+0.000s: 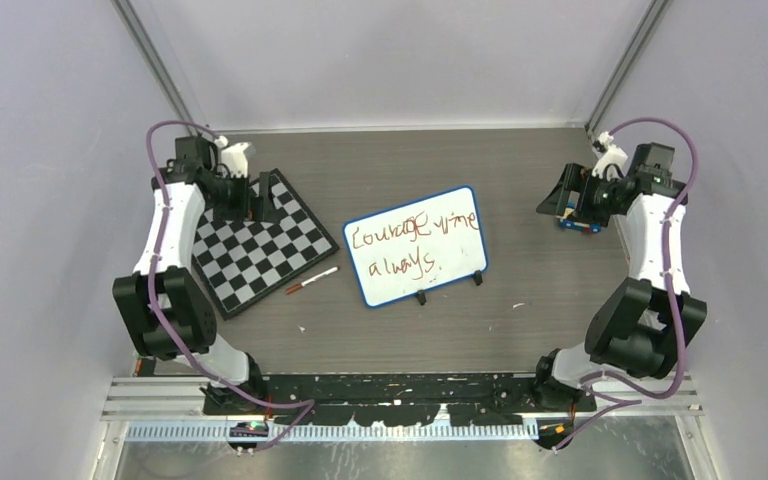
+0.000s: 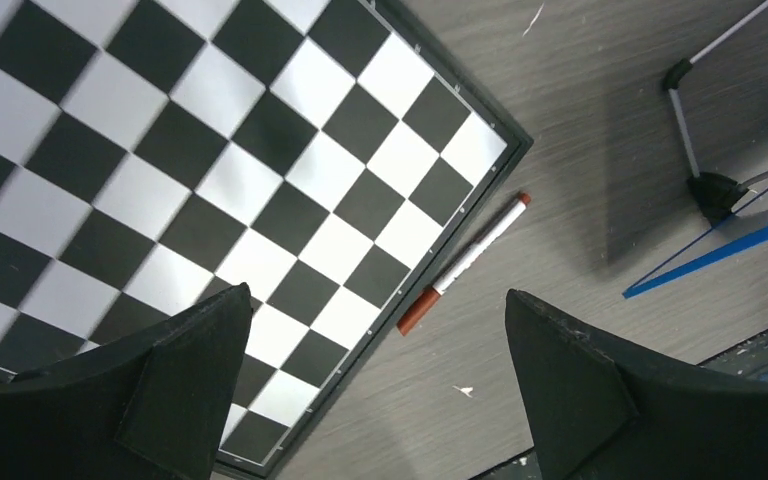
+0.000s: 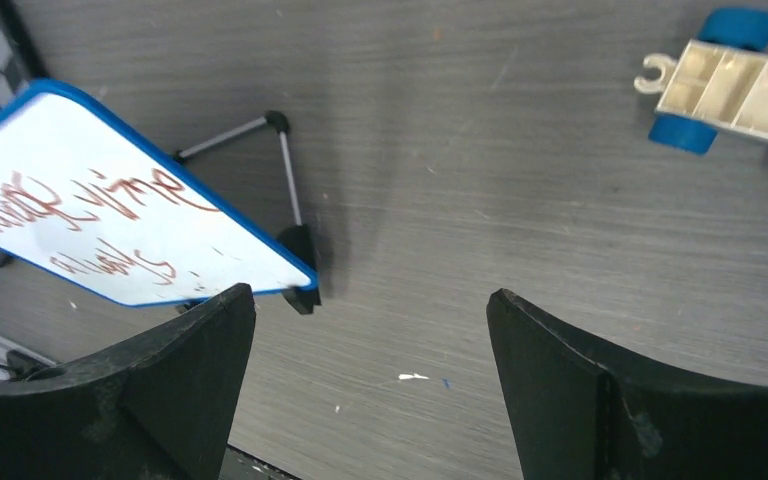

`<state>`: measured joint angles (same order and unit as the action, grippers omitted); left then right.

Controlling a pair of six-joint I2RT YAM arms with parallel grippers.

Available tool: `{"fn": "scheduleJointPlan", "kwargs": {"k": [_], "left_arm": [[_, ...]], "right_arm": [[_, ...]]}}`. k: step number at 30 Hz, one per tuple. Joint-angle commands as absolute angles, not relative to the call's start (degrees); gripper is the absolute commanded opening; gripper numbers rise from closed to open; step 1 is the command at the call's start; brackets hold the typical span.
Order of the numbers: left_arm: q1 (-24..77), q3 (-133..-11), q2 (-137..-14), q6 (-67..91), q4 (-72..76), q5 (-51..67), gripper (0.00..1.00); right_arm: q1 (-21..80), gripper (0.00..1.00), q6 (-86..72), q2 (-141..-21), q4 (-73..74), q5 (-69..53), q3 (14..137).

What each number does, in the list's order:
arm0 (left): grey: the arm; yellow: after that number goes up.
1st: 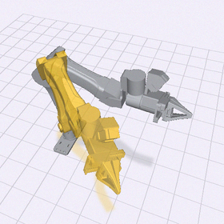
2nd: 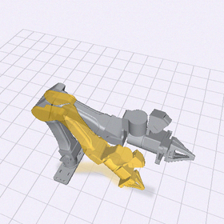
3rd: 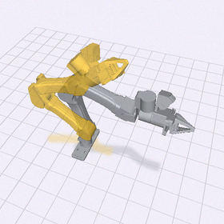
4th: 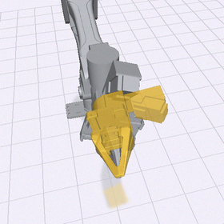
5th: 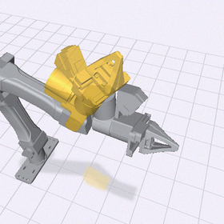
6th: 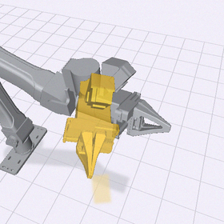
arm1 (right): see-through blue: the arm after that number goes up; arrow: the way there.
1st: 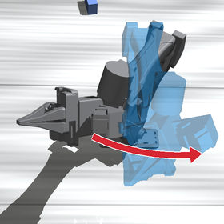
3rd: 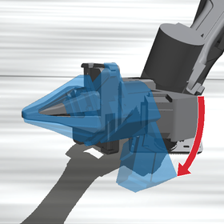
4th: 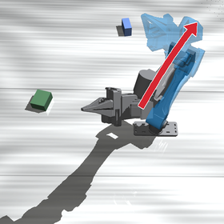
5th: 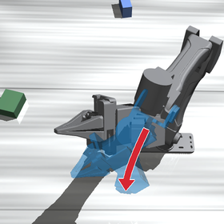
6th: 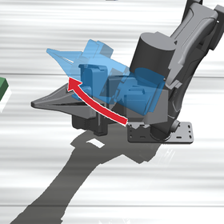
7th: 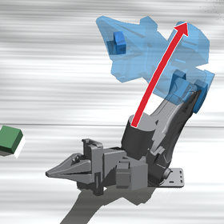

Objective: Write a sentence on the whiteboard
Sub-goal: Reset both arms

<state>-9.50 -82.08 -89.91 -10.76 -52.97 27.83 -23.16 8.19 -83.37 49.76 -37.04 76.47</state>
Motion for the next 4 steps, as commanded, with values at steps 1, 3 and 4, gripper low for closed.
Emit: {"fn": "scheduleJointPlan", "kwargs": {"k": [1,3,4], "left_arm": [[-9.3,-79.1,-86.3,-6.4,-49.0,25.6,1.0],[-9.3,-78.8,-86.6,-6.5,-50.0,25.5,1.0],[-9.3,-78.7,-86.6,-6.2,-50.2,24.9,1.0]], "right_arm": [[-23.3,0.9,11.5,-82.6,47.4,-34.4,73.0],[-23.3,0.9,10.7,-82.1,45.9,-34.2,71.8],[-23.3,0.9,10.3,-81.9,45.3,-33.8,71.3]]}}
